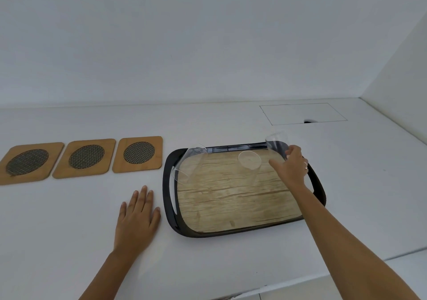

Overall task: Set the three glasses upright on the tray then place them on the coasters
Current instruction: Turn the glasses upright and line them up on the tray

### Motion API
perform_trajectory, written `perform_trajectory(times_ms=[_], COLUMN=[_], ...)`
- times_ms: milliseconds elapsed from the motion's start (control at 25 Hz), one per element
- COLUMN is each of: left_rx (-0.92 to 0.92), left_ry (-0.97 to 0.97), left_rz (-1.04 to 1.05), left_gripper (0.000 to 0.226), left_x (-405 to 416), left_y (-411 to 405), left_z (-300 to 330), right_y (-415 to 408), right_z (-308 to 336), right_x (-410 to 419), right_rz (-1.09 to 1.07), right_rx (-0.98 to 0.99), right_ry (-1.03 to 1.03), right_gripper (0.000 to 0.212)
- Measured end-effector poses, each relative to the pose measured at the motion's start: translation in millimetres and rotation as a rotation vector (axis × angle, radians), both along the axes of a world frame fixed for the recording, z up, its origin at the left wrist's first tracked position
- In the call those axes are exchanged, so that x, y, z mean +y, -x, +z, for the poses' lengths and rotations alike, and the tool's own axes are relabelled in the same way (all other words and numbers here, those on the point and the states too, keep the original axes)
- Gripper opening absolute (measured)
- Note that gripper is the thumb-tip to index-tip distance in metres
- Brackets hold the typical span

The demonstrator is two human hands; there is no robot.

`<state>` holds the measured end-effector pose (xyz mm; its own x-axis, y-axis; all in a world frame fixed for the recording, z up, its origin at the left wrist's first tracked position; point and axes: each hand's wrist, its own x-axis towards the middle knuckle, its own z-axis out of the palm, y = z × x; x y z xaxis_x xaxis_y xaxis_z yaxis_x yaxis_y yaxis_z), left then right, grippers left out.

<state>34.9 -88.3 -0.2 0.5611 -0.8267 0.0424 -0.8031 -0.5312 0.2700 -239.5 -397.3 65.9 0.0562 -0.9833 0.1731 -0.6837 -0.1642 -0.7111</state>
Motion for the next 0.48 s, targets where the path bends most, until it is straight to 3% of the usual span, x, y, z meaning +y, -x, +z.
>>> perform_trajectory(times_ms=[200, 480], left_rx=[-0.004, 0.003], left_ry=[-0.003, -0.023], left_rz=[0.001, -0.009], left_gripper=[0.072, 0.071], left_x=[-1, -4], left_y=[1, -4], left_z=[1, -1], right_y=[9, 19], right_z=[-14, -28], right_x=[41, 67], right_rz=[0.031, -0.016], right_rx=[-0.305, -0.332], right_ry=[-0.053, -0.071], right_gripper=[0.07, 0.061])
